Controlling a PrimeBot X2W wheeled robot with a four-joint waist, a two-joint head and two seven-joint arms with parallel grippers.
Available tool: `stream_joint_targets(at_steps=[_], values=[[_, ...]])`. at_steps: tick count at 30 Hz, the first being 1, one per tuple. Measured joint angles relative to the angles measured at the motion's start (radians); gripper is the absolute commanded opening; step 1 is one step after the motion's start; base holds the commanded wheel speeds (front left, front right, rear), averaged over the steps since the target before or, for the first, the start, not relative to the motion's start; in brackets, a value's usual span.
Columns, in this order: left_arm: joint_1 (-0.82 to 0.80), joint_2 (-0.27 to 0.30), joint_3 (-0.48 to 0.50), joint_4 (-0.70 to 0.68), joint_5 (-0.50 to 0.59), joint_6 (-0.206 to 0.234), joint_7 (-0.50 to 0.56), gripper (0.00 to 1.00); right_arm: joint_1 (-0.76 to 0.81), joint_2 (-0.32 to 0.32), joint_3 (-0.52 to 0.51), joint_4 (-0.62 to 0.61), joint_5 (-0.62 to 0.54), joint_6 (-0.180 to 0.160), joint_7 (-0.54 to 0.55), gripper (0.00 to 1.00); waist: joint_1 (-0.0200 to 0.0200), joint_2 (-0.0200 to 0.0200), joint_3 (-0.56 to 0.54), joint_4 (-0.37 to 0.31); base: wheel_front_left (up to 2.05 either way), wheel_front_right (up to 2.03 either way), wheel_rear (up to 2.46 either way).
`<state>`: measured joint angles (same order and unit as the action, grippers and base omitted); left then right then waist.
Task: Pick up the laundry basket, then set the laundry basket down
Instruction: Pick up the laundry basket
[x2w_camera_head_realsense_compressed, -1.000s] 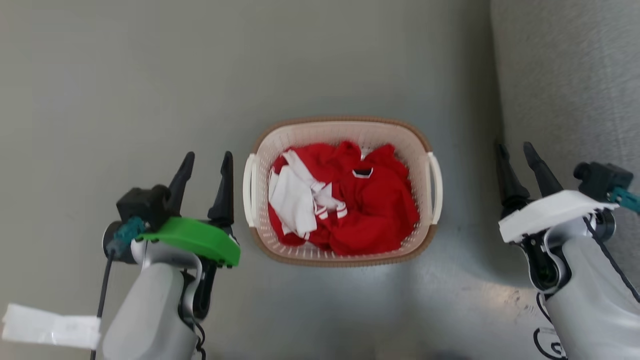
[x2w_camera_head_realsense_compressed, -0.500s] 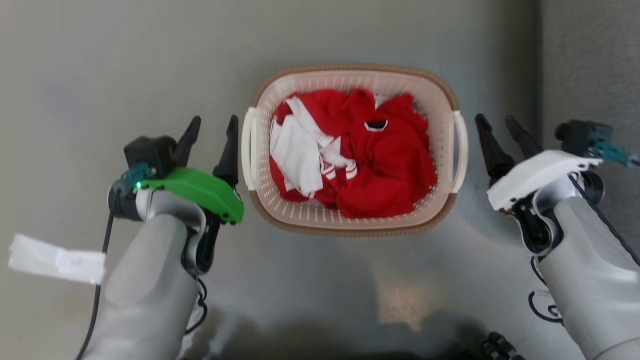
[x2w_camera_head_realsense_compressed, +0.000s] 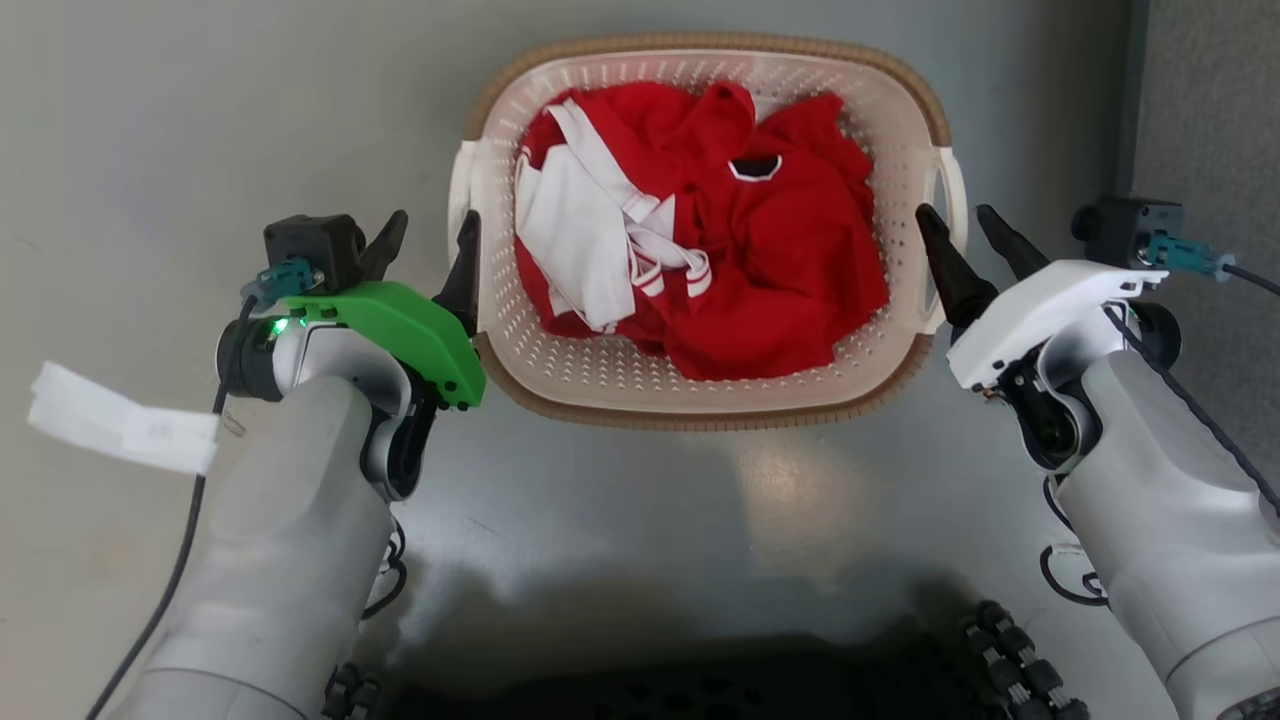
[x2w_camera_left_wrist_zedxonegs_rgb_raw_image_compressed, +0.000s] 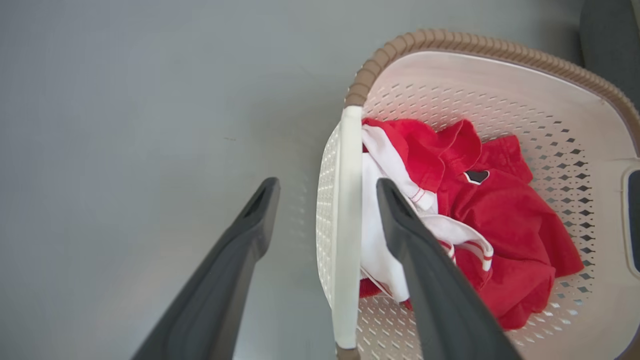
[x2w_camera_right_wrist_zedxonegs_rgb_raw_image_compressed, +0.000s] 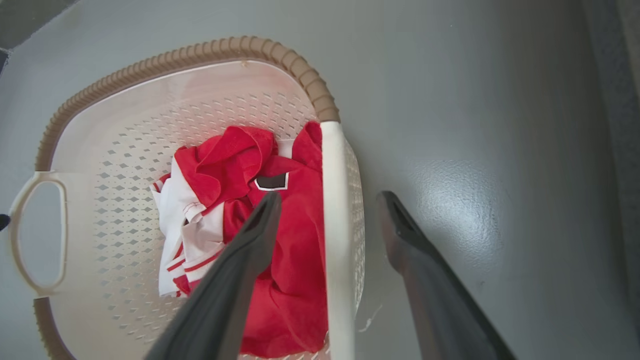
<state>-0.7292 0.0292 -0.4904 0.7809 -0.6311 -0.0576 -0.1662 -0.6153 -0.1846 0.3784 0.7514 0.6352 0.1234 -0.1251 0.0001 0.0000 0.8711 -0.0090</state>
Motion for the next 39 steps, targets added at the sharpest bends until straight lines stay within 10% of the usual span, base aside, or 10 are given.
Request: stream_joint_targets(at_steps=[17,18,21,22,39], values=[[-0.096,-0.002,-0.084,0.121,-0.103,-0.023,0.053,1.0,-0.06,0.005,0.071,0.071,0.052,0.0,-0.023,1.0,0.0,0.0,0.058,-0.03,0.0,0.0,0.0],[-0.099,-0.002,-0.087,0.125,-0.107,-0.023,0.053,0.86,-0.062,0.005,0.075,0.073,0.053,0.0,-0.025,0.86,0.0,0.0,0.059,-0.031,0.0,0.0,0.0],[-0.112,-0.002,-0.097,0.141,-0.116,-0.03,0.053,0.14,-0.074,0.008,0.086,0.083,0.066,0.0,-0.025,0.0,0.0,0.0,0.059,-0.031,0.0,0.0,0.0],[-0.116,-0.002,-0.099,0.145,-0.121,-0.03,0.053,0.0,-0.077,0.009,0.089,0.085,0.074,0.0,-0.027,0.0,0.0,0.0,0.059,-0.032,0.0,0.0,0.0],[-0.123,-0.007,-0.176,0.242,-0.198,-0.044,0.051,0.0,-0.094,0.025,0.168,0.139,0.137,0.009,-0.065,0.0,-0.0001,0.0,-0.02,-0.034,0.0,0.0,0.0]])
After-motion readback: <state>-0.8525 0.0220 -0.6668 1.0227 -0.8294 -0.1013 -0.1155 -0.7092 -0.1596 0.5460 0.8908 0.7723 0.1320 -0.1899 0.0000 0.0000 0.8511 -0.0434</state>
